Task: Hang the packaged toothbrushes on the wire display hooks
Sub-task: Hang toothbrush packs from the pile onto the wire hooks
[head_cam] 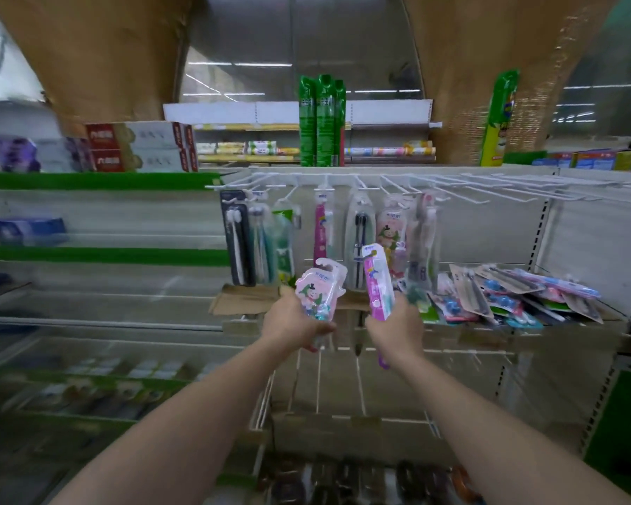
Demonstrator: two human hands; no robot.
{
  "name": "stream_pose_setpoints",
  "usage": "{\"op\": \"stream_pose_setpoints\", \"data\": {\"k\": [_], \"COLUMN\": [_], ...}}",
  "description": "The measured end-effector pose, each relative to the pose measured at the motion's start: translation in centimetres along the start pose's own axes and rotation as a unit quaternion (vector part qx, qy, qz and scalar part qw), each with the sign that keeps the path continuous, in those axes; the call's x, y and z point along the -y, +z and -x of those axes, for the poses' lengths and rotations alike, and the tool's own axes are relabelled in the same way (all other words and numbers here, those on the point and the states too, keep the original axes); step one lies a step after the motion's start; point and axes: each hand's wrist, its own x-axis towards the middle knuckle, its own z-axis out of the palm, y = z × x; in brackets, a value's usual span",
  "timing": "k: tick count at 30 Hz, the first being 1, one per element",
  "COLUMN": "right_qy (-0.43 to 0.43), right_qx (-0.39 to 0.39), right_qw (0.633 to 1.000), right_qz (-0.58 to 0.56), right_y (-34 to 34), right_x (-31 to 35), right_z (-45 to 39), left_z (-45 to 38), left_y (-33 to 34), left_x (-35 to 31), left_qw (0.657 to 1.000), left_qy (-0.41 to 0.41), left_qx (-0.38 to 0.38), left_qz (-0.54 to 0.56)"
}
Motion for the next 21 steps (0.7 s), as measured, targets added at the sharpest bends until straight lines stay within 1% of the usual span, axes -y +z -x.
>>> {"op": "stream_pose_setpoints", "data": {"k": [4, 9, 14, 18, 21], "right_qy": [-0.019, -0.057, -0.066, -0.077, -0.085], "right_qx": [0.026, 0.040, 0.046, 0.047, 0.054], "right_qw": [0.999, 0.997, 0.994, 0.988, 0.982], "right_qz": [-0.021, -0.030, -0.077, -0.125, -0.161], "right_y": [1.2, 2.2, 2.3, 2.6, 2.9], "right_x": [2.3, 4.1, 5.1, 5.7, 6.3], "right_z": [0.9, 1.1, -0.1, -1.6, -2.7], "left_z": [-0.2, -0.7, -1.7, -2.7, -3.3], "left_y": [-2.3, -4.1, -4.5, -4.7, -4.8], "left_x": [1.3, 2.1, 2.0, 1.3, 0.6], "left_qw": [0.998, 0.995, 0.994, 0.990, 0.990], "left_qy": [-0.002, -0.025, -0.024, -0.025, -0.025], "left_qx": [-0.039, -0.077, -0.085, -0.114, -0.116], "left_qz": [0.045, 0.053, 0.071, 0.076, 0.077]}}
